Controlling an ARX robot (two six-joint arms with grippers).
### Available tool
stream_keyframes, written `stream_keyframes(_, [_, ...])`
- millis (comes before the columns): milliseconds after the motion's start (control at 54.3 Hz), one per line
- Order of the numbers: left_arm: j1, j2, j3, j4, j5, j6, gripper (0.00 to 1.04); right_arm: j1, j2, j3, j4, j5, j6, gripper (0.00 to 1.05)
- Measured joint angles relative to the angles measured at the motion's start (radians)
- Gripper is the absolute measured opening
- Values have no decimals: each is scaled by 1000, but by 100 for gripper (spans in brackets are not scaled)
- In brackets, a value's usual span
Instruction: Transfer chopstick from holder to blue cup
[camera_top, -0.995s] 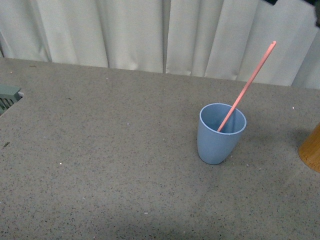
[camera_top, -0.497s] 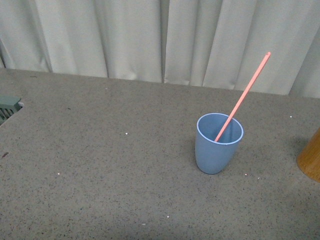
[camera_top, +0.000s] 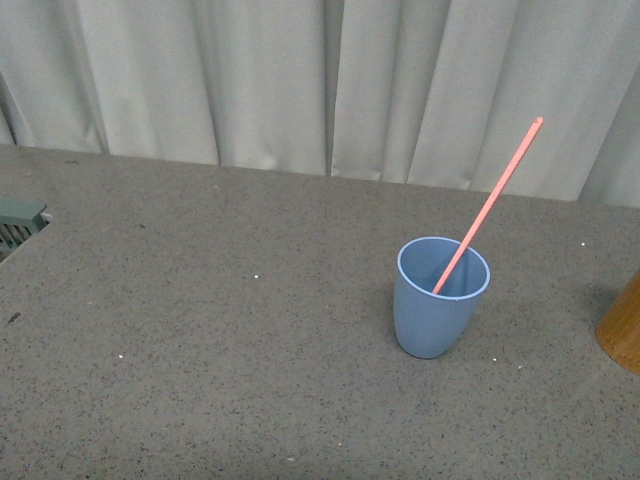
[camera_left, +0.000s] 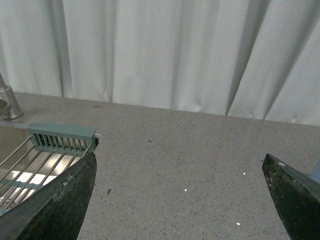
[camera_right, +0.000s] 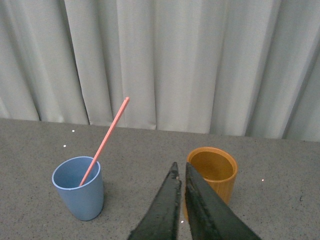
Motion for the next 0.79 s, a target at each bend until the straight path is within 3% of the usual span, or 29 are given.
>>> stream_keyframes(184, [0, 0, 0, 0, 0, 0, 98, 0, 0, 0, 0, 0, 0, 44])
stream_keyframes(424, [0, 0, 0, 0, 0, 0, 98, 0, 0, 0, 0, 0, 1, 97])
stream_keyframes(792, [0, 0, 0, 0, 0, 0, 98, 0, 0, 0, 0, 0, 1, 95])
